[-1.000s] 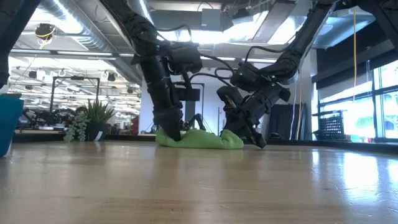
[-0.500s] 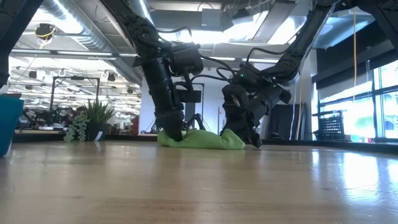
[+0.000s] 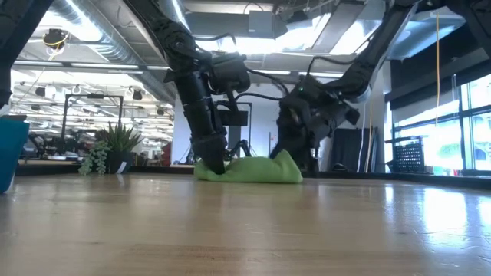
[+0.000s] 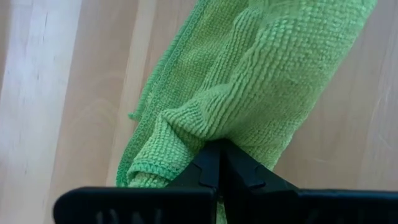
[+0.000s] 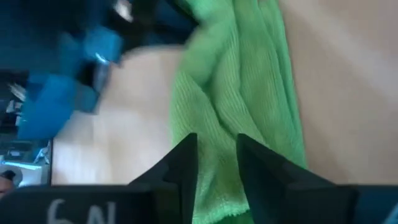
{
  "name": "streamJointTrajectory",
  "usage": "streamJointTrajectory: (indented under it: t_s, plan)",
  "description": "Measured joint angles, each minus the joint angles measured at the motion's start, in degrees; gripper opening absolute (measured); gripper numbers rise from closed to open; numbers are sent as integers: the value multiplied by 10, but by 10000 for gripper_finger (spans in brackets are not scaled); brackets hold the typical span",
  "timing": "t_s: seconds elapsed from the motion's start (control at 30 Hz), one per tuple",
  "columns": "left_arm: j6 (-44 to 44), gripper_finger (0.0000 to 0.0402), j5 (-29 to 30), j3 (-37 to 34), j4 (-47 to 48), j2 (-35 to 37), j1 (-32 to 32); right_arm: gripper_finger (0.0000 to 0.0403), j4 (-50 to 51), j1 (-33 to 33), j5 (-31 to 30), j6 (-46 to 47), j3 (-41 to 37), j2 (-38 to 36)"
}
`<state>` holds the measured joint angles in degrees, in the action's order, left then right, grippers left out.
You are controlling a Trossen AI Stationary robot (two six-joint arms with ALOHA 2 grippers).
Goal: Roll microfiber towels into tight, uniform cylinder then place into a basket
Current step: Roll the green towel
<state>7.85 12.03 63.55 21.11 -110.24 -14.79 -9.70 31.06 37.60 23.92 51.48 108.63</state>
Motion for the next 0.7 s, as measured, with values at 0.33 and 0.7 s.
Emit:
streamJointTrajectory:
  t_s: [0.33,0.7]
  plan:
    - [-13,1,-2,-1,1,0,-1,114,42,17,-4,-80,2,-88]
    - [-17,2,-46,-1,-1,0,-22,114,98,-81,-48,-231,3,-118]
